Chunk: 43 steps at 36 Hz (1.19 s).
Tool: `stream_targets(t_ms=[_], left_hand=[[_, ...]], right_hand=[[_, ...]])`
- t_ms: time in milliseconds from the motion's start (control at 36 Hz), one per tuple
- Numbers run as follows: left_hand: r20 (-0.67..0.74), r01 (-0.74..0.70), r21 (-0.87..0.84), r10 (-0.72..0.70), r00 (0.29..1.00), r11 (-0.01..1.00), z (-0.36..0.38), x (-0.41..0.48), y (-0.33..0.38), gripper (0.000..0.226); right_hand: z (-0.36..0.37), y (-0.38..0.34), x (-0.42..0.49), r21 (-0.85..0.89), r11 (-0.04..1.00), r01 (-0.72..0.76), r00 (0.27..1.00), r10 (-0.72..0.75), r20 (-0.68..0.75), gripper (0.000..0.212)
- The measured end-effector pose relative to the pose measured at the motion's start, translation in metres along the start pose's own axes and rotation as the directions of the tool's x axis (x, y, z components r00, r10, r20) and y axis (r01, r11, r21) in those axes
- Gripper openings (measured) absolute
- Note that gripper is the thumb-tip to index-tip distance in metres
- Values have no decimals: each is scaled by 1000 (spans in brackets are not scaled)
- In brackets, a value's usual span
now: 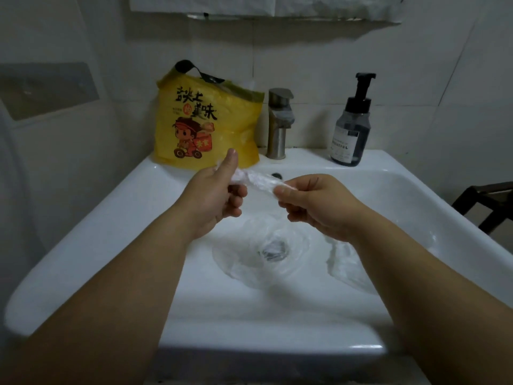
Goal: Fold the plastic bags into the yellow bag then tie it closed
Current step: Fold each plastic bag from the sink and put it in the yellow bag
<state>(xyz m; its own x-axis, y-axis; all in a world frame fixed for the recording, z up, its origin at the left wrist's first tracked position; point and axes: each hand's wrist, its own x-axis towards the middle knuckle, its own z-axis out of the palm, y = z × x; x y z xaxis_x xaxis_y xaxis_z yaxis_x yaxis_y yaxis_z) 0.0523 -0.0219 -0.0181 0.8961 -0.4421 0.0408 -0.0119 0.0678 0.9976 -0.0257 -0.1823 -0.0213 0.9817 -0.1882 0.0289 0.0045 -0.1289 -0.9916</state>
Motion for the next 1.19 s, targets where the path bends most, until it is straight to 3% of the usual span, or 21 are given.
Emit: stream_targets(t_ms=[83, 250, 333, 417, 528, 639, 750, 806, 944, 1056, 1139, 1194], left_hand=[[-28, -16, -79, 14, 1000, 997, 0, 2, 13, 39], [-116, -102, -74, 93, 989, 992, -15, 24, 58, 35], [-181, -95, 4, 94, 979, 996, -25, 38, 80, 41], [-254, -147, 172, 188, 949, 974, -41, 56, 97, 23], [-248, -234, 434, 365, 897, 870, -56, 78, 109, 11], [-138, -233, 725, 468, 873, 648, -67, 104, 125, 43], [-45, -177, 852, 407, 912, 492, -76, 134, 129, 62], [-20, -182, 864, 392, 920, 470, -78, 142, 128, 55], [-24, -282, 780, 478, 878, 558, -86, 155, 125, 10], [-103, -304, 569, 433, 895, 764, -92, 166, 122, 19], [-150, -312, 455, 417, 897, 834, -93, 173, 117, 18], [-168, -306, 427, 407, 898, 851, -92, 176, 114, 18]], right_hand=[[-1, -14, 4, 17, 1000, 8, 1000, -8, 14, 11], [-4, -54, 30, -11, 998, 60, 998, -60, 23, 15], [-4, -73, 49, -75, 992, 104, 992, -109, -59, 17], [-2, -95, 75, -113, 984, 139, 975, -155, -156, 13], [-2, -117, 116, -238, 956, 171, 925, -239, -296, 21], [3, -134, 155, -341, 914, 219, 904, -322, -283, 28], [9, -142, 190, -480, 853, 204, 923, -331, -197, 25], [12, -143, 204, -550, 810, 202, 931, -333, -149, 24], [25, -145, 229, -785, 584, 206, 965, -253, 66, 20], [37, -143, 243, -915, 360, 183, 983, -97, 159, 26], [39, -142, 246, -978, 185, 97, 992, 67, 111, 29], [37, -142, 244, -990, 109, 91, 990, 100, 102, 30]])
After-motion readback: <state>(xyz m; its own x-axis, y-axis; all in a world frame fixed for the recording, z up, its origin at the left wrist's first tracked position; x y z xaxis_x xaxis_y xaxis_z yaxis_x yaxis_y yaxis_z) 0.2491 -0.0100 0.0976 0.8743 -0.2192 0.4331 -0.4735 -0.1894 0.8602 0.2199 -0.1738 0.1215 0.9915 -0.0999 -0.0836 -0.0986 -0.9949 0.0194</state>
